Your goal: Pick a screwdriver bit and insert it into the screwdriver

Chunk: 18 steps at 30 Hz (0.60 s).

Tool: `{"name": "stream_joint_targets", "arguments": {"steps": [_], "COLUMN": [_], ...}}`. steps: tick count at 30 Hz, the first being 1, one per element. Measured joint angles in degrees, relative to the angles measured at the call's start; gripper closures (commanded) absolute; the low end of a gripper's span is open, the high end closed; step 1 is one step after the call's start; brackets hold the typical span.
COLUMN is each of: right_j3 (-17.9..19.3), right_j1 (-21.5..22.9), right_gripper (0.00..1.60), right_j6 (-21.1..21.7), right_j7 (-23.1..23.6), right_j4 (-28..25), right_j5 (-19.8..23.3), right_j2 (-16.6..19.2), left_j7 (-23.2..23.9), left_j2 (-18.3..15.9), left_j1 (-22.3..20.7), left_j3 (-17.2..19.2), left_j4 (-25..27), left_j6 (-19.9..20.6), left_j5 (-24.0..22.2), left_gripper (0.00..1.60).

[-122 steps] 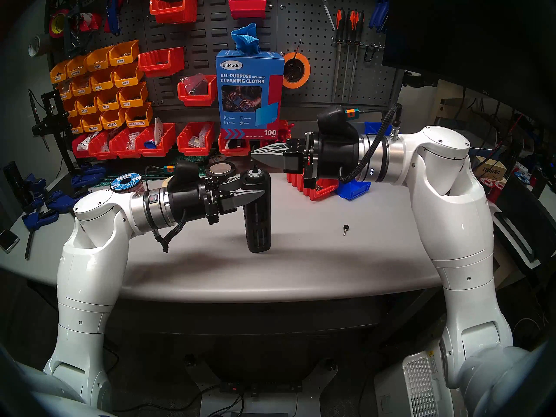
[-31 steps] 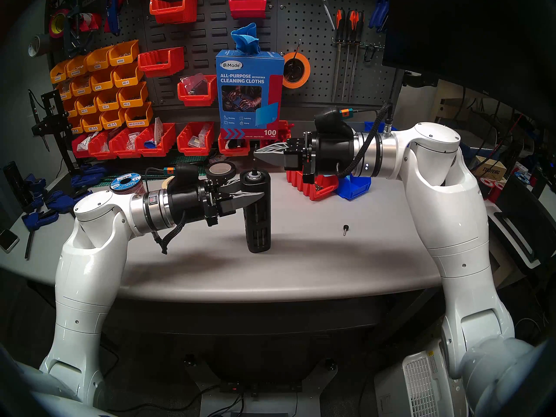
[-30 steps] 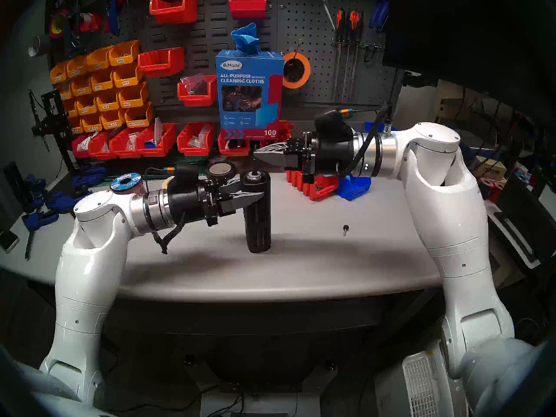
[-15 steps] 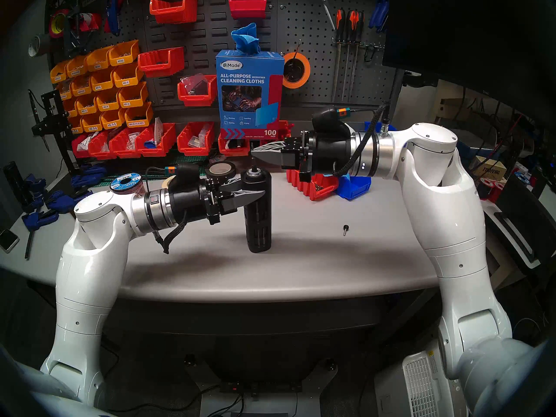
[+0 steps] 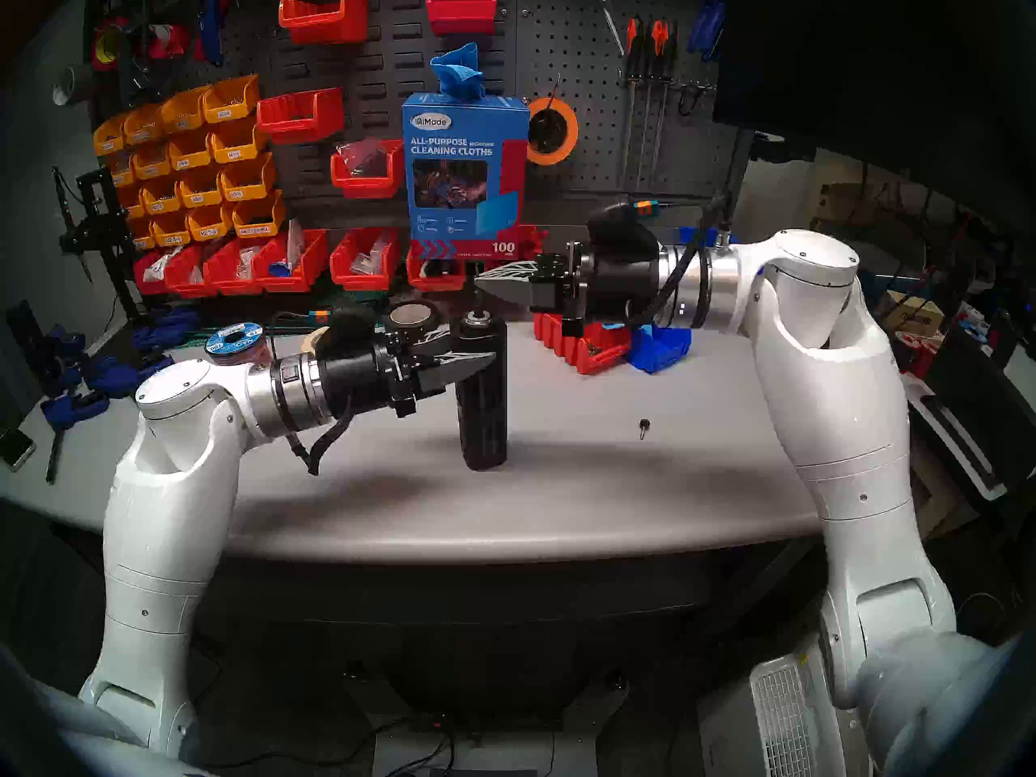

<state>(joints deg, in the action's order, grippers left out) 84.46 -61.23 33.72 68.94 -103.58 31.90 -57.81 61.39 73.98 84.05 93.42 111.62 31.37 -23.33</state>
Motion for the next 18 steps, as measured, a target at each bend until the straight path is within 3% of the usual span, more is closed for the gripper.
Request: {"name": "stream_joint_targets", "arguments": {"steps": [18], "right_j3": [1.0], "right_j1": [-1.3], "right_gripper": [1.60], "right_j6": [-0.3], "right_j7": [-1.4], "right_j4": [-1.0], "right_j5": [0.2], "right_j2": [-0.3], "left_j7": [-6.5], "left_j2": [2.9], "left_j1": [4.0], "left_j3": [0.3], "left_j4": [7.3], "left_j6": [3.0], "left_j5": [3.5], "left_gripper": [1.60]}}
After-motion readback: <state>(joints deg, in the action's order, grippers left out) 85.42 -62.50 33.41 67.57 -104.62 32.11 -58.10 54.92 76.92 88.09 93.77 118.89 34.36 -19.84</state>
